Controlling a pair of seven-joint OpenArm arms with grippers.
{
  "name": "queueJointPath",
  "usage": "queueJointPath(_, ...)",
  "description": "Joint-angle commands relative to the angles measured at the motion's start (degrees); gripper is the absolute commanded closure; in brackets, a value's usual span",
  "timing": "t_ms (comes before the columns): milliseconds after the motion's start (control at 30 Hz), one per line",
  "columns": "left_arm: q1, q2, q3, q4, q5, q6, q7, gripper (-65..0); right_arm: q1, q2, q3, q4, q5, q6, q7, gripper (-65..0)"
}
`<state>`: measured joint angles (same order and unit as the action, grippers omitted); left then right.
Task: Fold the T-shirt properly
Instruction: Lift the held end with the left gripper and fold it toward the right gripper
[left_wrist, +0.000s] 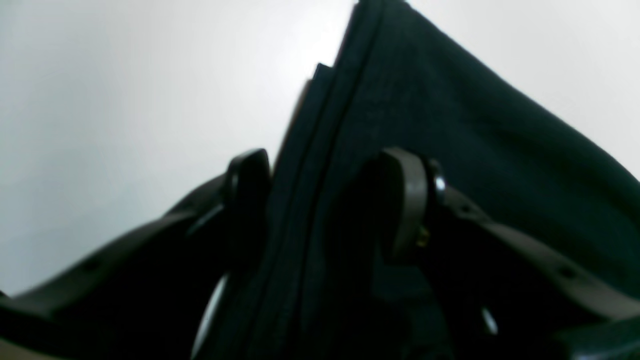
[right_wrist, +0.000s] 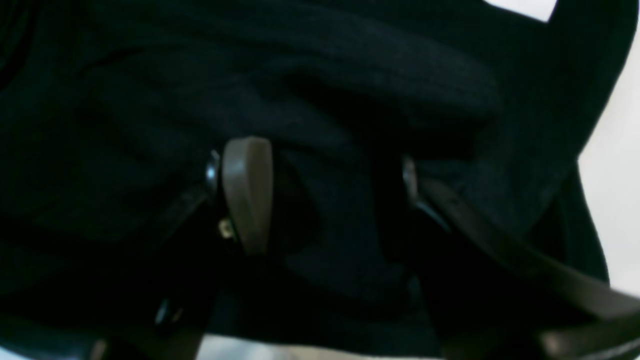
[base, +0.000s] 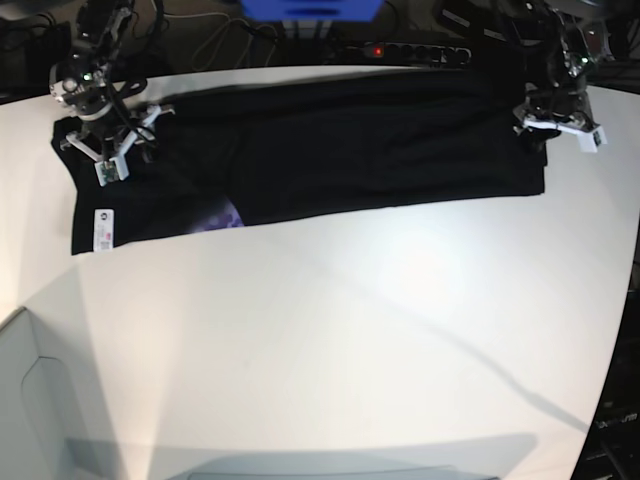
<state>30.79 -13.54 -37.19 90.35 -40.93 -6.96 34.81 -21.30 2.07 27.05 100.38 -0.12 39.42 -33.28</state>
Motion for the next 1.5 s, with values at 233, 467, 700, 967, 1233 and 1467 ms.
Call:
queueJointPath(233,-1.2,-2.8,1.2,-5.6,0.4,0.5,2.2,-2.8,0.8,0.4,0.2,0.6,0.1,0.6,0.2,-32.8)
queueJointPath(467,-1.3,-2.9,0.8,-3.2,0.2,0.5,2.2,0.0,0.8,0.4,0.2,0.6,0.1,0.6,0.2,-32.8)
queueJointPath(700,3.4,0.7,1.0,14.6,0.4,0.9,2.8,0.0,0.8,0.3,0.2,0.6,0.1,0.6,0.2,-32.8)
queueJointPath(967,3.1,5.9,7.7,25.3,0.0,0.8,7.2,0.0,0.8,0.0,0.2,0.6,0.1,0.6,0.2,-32.8)
queueJointPath(1233,-0.9,6.1,25.7,25.1,0.4,0.9,7.8,0.0,0.8,0.0,0.2,0.6,0.1,0.6,0.2,-32.8)
queueJointPath(1467,-7.0,5.9,38.2,24.7,0.5,1.0,7.8,0.0,0.9,0.0,0.2,0.6,0.1,0.6,0.2,-32.8)
